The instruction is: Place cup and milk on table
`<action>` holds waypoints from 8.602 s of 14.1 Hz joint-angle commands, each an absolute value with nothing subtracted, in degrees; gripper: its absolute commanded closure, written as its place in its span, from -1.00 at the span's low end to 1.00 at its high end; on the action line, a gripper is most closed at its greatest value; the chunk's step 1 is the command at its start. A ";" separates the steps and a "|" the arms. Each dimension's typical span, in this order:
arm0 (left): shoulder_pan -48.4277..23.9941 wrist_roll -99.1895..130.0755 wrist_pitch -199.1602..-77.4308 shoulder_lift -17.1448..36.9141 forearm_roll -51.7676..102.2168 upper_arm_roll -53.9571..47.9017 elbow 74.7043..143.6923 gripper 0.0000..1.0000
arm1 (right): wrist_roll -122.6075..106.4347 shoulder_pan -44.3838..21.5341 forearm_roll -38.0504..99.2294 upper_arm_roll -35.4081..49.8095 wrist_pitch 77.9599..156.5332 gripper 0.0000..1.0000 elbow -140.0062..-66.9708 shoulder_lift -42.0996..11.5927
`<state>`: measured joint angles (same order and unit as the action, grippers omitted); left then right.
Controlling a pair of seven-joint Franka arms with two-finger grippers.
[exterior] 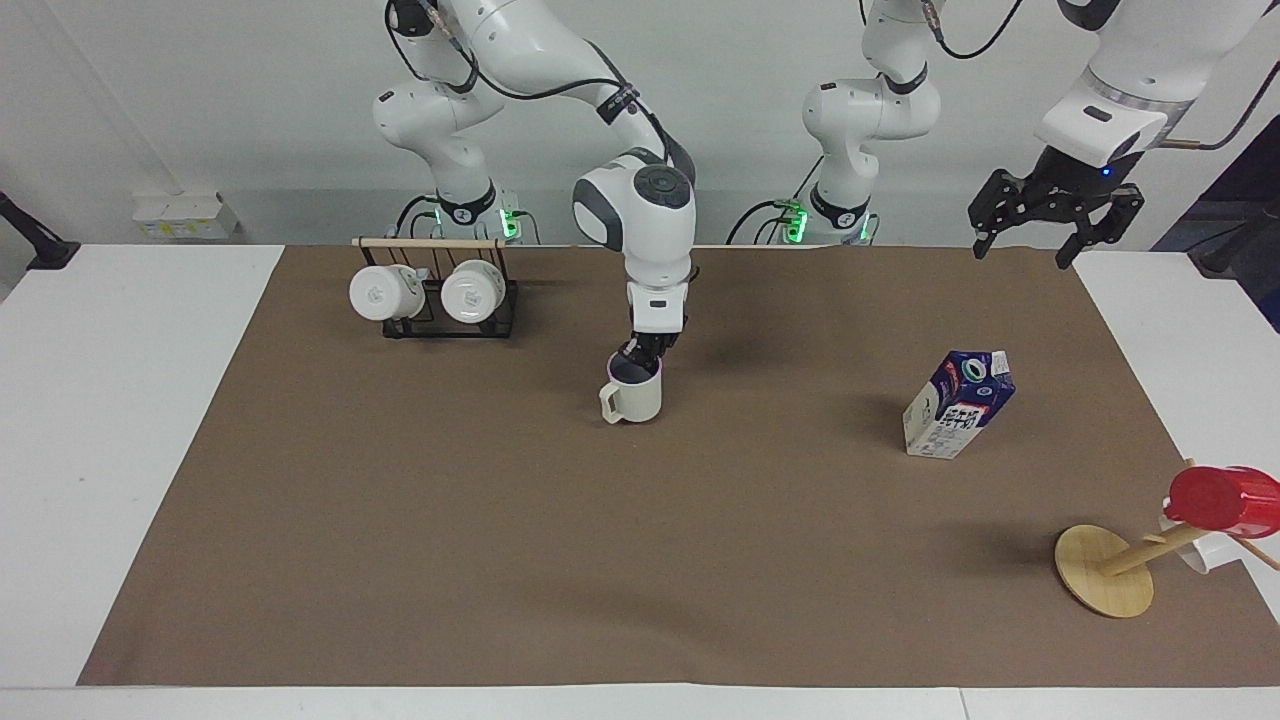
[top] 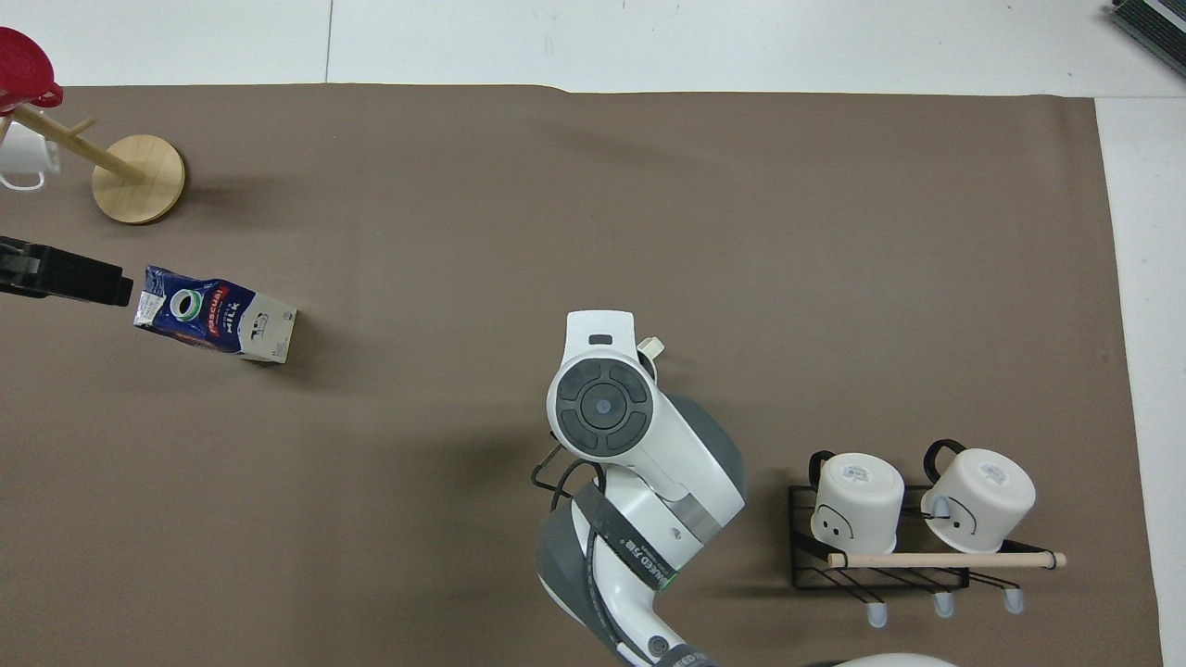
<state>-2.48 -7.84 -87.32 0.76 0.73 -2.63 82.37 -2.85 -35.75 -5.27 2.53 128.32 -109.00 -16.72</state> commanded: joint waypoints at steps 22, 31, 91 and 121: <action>0.88 -11.87 -113.37 5.01 0.26 -1.58 101.85 -1.00 | -2.11 -32.53 2.10 2.73 119.46 -1.00 -108.37 -5.73; 0.18 -11.78 -116.72 5.09 0.26 -1.58 108.72 -1.00 | 2.29 -16.29 1.93 2.11 107.85 -1.00 -107.93 2.20; -8.90 2.21 -97.05 -2.03 0.09 -1.67 90.46 -1.00 | 6.51 -3.95 -0.97 -6.07 81.22 -1.00 -89.83 6.68; -3.95 -2.20 -83.67 -2.11 -0.44 -1.58 84.02 -1.00 | 7.03 -4.04 -1.41 -5.89 81.39 -1.00 -89.56 6.42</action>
